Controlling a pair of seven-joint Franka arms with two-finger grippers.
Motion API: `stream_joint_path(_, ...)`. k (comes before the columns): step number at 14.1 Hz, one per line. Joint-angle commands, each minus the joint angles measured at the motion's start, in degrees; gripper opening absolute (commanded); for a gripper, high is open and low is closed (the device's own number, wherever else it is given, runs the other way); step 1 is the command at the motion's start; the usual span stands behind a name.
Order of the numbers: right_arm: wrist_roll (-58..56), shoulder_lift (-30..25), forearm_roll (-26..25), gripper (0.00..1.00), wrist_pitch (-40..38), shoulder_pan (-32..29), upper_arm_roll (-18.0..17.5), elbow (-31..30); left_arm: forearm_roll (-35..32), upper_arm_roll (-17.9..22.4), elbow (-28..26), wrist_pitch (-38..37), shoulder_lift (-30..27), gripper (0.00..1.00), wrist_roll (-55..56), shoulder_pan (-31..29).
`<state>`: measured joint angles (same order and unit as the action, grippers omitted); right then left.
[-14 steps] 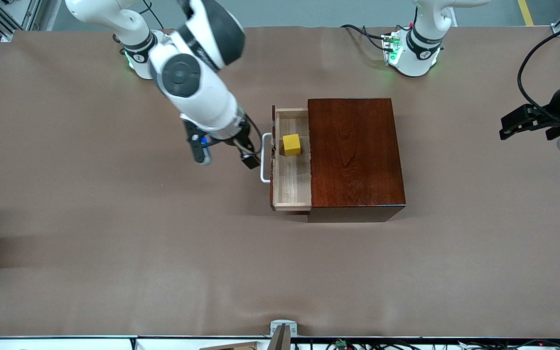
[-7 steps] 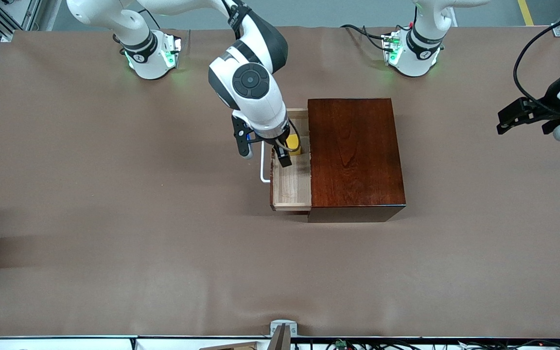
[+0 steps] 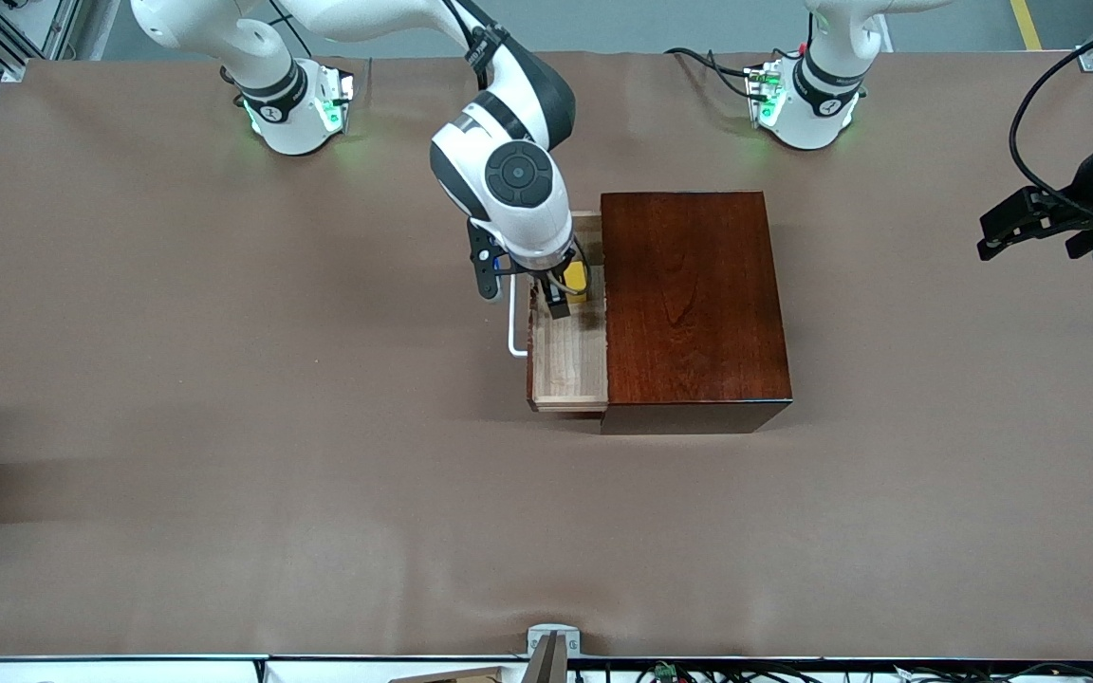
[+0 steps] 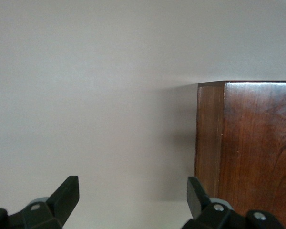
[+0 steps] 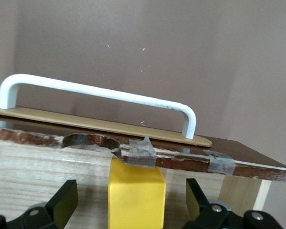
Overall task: Open drawer, take yellow block, close drawer
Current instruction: 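Close the right gripper on the yellow block and lift it out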
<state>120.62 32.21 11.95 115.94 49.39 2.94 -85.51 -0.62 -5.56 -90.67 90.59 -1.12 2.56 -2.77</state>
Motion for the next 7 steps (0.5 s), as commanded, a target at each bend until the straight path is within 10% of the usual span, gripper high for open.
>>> stream_joint_path(1,1.7,0.2,-1.1,1.00,0.4,1.1,0.6,0.0,0.4,-0.8,-0.8,0.4,-1.3,1.00,0.4,-1.1)
stream_joint_path(3,1.7,1.0,-1.2,1.00,1.5,1.4,0.7,-0.1,0.4,-0.6,0.0,0.2,-1.3,1.00,0.3,-1.1)
stream_joint_path(5,1.6,1.1,-1.5,0.15,1.6,1.8,0.7,0.1,0.4,-0.4,0.8,0.0,-1.3,1.00,0.3,-1.1)
stream_joint_path(7,1.5,0.7,-2.7,0.00,1.5,1.8,0.7,0.6,0.4,-0.3,1.1,0.0,-1.2,1.00,0.2,-1.1)
